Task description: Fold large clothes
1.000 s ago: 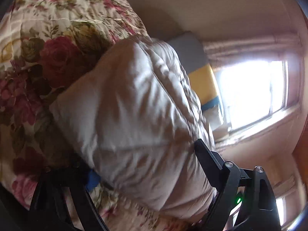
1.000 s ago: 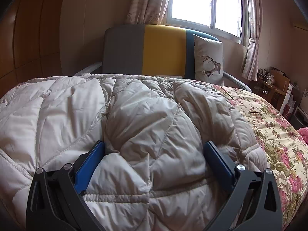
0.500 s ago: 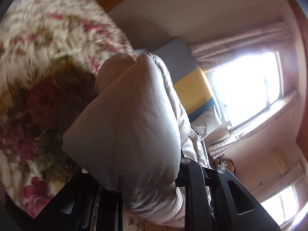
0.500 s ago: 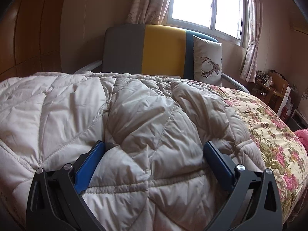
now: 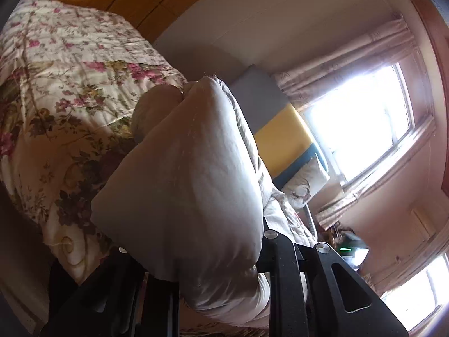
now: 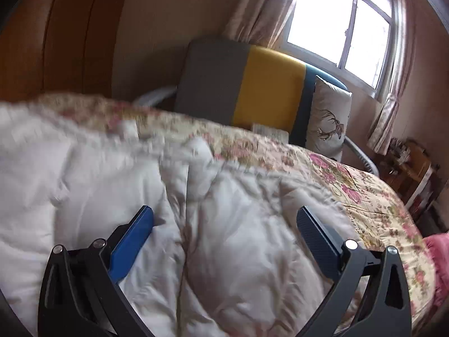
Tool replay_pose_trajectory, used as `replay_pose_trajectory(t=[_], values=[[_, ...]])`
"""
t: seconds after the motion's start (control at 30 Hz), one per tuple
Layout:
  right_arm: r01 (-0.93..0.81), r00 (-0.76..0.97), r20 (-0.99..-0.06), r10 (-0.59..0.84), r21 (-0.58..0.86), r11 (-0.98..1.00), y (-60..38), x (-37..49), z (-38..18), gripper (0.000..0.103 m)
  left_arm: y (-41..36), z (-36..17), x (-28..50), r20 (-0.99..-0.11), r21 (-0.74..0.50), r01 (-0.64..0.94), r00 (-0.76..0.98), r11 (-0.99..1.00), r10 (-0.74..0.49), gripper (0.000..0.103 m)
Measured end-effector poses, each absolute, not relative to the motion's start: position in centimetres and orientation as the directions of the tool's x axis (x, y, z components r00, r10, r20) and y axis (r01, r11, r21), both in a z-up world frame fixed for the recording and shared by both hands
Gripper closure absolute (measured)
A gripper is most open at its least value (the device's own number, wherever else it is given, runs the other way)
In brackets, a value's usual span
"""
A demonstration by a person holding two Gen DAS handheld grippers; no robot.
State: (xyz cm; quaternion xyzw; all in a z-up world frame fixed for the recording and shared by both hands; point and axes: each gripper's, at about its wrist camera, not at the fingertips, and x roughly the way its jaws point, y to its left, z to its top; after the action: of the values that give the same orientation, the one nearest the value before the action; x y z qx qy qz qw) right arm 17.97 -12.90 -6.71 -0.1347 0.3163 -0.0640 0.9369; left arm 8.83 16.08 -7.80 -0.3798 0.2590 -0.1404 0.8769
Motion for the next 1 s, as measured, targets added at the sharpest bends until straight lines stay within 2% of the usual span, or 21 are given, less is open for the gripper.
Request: replay_pose_trajectory(t=[0.07,0.17,0.3,0.4,0.53,0.6,0.7,0.77,0.87,1.0], values=[[0.069,0.805,-0.538,-0.250,-0.334,0.940,-12.4,17.6,-7.0,0.002,15.1,-6.9,8.7,-0.352,-0.692,0.071,0.835,0.719,-0.422,0.084],[0.074,0.805,-0.533,-0.259,-0.343,0.937,-12.4,17.6,-7.1,0.002,13.9,-5.2,8.9,-0.331,-0.634,0.124,0.849,0.764,-0.413,0.084],[0.062,0.794,-0.561,-0.233,-0.306,0.950,-13.3,17.8,-7.2,0.002,11.1,-2.2,8.8,-0.305,-0.543,0.199,0.858,0.816,-0.413,0.083],[0.011,0.758,-0.623,-0.192,-0.282,0.959,-14.1,17.2,-5.9,0.002,9.3,-0.6,8.4,-0.292,-0.442,0.243,0.871,0.863,-0.395,0.083],[-0.017,0.802,-0.579,-0.148,-0.270,0.963,-14.8,12.6,-4.3,0.002,9.5,-0.6,8.4,-0.288,-0.413,0.241,0.880,0.878,-0.377,0.083],[-0.032,0.808,-0.567,-0.162,-0.317,0.948,-14.2,11.1,-5.7,0.002,9.5,-0.8,8.5,-0.298,-0.420,0.230,0.879,0.878,-0.373,0.083],[-0.006,0.803,-0.575,-0.160,-0.277,0.961,-14.1,11.1,-8.2,0.002,7.9,-0.5,8.3,-0.310,-0.390,0.247,0.872,0.887,-0.379,0.081],[0.006,0.825,-0.534,-0.183,-0.315,0.949,-13.5,10.8,-8.8,0.002,6.4,0.0,8.2,-0.300,-0.345,0.284,0.870,0.895,-0.392,0.081],[0.025,0.831,-0.521,-0.195,-0.315,0.949,-13.5,10.6,-8.8,0.002,3.4,1.0,7.6,-0.290,-0.245,0.351,0.863,0.904,-0.413,0.080],[0.001,0.810,-0.561,-0.169,-0.288,0.958,-14.5,10.1,-7.5,0.002,0.0,1.7,7.7,-0.286,-0.147,0.405,0.856,0.902,-0.431,0.080]])
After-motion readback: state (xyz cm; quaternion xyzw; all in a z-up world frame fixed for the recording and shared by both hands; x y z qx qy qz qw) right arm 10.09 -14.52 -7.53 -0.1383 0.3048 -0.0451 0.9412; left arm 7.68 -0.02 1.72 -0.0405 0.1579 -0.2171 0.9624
